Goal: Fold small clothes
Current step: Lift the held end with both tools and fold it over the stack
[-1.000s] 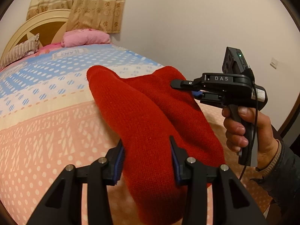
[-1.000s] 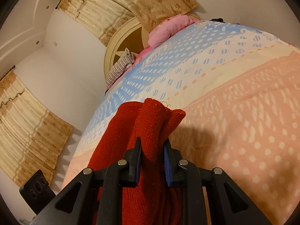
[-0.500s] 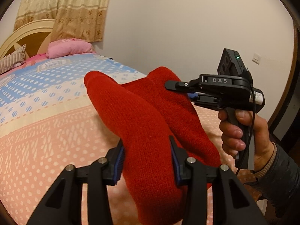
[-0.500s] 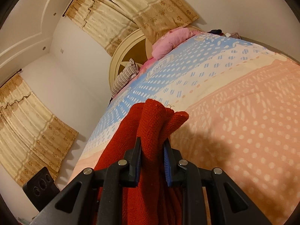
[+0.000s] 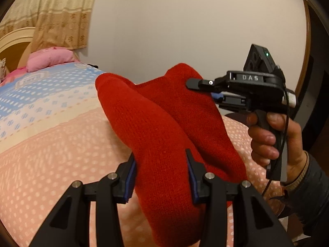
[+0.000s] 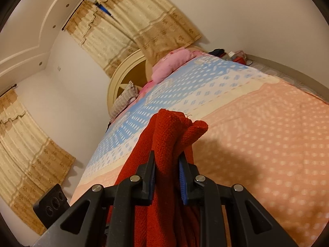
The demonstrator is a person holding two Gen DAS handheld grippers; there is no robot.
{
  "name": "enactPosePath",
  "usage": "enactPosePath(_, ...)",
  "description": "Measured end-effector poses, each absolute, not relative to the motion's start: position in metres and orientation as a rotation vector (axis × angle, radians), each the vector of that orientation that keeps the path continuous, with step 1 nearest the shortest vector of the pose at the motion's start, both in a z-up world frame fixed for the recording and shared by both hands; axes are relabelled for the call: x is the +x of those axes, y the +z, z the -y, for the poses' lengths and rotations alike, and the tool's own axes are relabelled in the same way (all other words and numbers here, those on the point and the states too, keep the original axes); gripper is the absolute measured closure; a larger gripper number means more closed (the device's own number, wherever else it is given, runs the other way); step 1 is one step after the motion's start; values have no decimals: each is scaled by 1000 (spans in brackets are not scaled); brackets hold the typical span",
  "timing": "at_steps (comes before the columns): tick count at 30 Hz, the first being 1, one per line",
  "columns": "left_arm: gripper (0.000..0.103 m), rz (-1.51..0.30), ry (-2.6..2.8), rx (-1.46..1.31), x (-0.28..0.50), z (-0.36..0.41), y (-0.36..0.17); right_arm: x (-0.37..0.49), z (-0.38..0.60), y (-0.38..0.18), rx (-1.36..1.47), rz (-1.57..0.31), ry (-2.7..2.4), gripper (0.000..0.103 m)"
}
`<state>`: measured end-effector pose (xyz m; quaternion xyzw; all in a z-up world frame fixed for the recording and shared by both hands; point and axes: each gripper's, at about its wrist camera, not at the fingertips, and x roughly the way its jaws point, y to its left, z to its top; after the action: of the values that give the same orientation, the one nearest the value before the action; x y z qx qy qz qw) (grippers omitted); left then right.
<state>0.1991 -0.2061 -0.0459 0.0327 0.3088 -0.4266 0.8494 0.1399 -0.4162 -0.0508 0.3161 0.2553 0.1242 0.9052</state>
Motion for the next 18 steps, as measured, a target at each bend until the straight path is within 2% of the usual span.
enactPosePath(18, 59, -705, -959, 149, 187, 253, -59, 102, 485, -80, 732, -519, 145, 85)
